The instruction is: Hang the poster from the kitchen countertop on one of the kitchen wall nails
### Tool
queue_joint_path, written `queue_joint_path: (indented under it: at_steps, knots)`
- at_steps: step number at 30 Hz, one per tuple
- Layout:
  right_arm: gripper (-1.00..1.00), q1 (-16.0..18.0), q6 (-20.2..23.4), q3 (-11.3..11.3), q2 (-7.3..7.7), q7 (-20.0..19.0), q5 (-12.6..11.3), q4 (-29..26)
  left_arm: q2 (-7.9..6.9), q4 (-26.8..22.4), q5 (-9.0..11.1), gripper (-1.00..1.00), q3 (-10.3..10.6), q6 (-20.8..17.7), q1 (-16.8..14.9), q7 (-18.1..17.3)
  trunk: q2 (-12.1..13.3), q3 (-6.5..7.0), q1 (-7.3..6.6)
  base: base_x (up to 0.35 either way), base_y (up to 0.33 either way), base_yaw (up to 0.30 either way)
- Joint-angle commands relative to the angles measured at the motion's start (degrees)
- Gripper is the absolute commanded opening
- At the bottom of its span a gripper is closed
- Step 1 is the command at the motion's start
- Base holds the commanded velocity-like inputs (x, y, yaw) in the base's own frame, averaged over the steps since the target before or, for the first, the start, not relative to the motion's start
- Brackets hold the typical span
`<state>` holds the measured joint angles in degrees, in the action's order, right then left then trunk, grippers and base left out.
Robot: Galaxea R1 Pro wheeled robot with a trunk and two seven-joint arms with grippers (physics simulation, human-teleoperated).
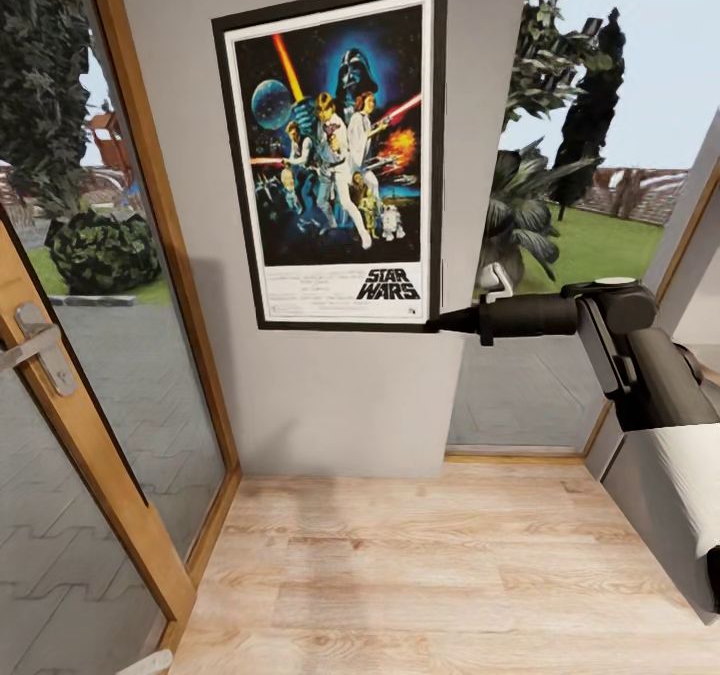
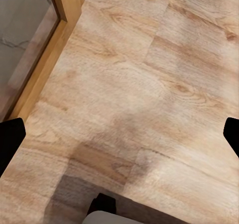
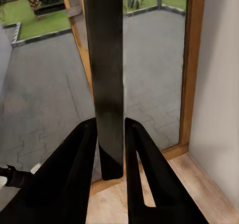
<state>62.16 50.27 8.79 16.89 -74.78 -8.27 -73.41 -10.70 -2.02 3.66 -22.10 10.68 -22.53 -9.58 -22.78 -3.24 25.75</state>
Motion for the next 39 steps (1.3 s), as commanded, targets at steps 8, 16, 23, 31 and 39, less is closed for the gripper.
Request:
queue_joint_path:
  at_steps: [8, 16, 23, 31, 39]
  knots:
    - [-1.0, -0.2, -0.3, -0.1, -1.32, 0.1, -0.3, 0.3, -0.02, 0.1, 0.4, 1.0, -0.1, 0.1, -0.1, -0.3, -0.1, -0.13, 0.04, 0.0, 0.0, 0.0]
    - [-1.0, -0.7, -4.2, -0.1, -1.85, 0.2, -0.3, 1.1, -0.02, 0.1, 0.4, 1.0, -0.1, 0.1, -0.1, -0.3, -0.1, -0.13, 0.04, 0.0, 0.0, 0.0]
    - [-1.0, -0.9, -4.6, -0.2, -1.94, 0.2, -0.3, 1.2, -0.02, 0.1, 0.4, 1.0, -0.1, 0.1, -0.1, -0.3, -0.1, -0.13, 0.04, 0.0, 0.0, 0.0]
    - [-1.0, -0.9, -6.2, -0.2, -1.95, 0.2, -1.9, 3.5, -0.02, 0.1, 0.4, 1.0, -0.1, 0.1, -0.1, -0.3, -0.1, -0.13, 0.04, 0.0, 0.0, 0.0]
    - [-1.0, -0.9, -10.6, -0.2, -1.95, 0.3, -6.1, 9.0, -0.02, 0.1, 0.4, 1.0, -0.1, 0.1, -0.1, -0.3, -0.1, -0.13, 0.04, 0.0, 0.0, 0.0]
